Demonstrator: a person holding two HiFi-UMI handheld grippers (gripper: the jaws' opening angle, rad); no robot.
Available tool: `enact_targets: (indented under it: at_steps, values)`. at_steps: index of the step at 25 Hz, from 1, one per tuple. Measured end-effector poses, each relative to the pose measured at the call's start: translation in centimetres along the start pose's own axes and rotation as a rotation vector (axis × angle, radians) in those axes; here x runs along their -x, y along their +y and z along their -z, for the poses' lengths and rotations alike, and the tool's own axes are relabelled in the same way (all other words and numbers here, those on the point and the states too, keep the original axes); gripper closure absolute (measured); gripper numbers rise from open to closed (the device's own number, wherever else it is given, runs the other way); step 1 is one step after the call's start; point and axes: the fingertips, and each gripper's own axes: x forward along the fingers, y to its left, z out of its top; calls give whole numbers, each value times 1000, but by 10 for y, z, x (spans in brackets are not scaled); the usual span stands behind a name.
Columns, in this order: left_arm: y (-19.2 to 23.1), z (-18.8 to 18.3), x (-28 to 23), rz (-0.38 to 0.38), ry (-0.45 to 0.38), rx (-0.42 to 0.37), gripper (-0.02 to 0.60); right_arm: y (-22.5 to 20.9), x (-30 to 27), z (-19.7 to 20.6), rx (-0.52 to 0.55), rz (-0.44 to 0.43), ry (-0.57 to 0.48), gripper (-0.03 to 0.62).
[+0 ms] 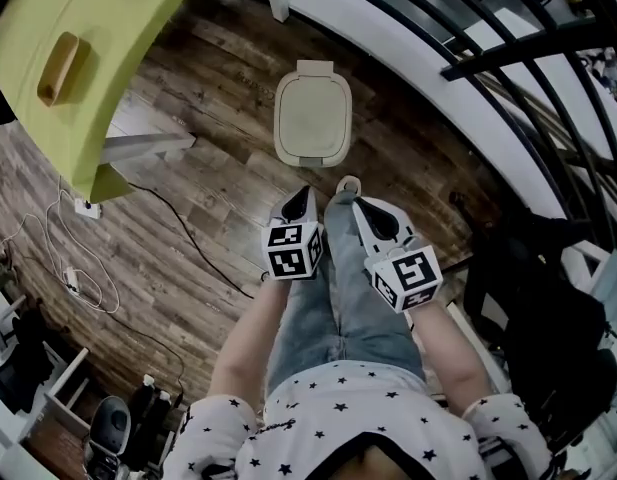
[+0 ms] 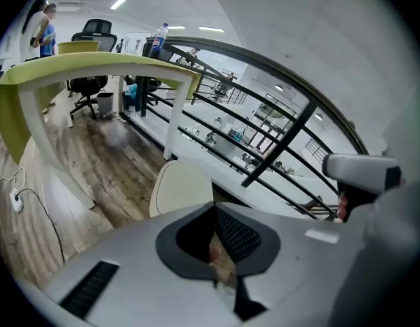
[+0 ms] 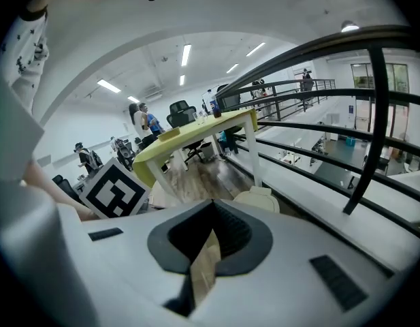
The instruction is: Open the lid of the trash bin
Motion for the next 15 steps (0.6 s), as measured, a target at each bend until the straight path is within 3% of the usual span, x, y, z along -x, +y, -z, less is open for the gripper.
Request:
enact_targets:
  at_steps: [4, 15]
  values:
    - [7, 10, -22, -15, 24, -27, 571, -8, -8, 9, -15, 1, 13, 600]
    - [25, 52, -83, -21, 106, -2, 571, -34, -31, 42, -50, 11, 52, 600]
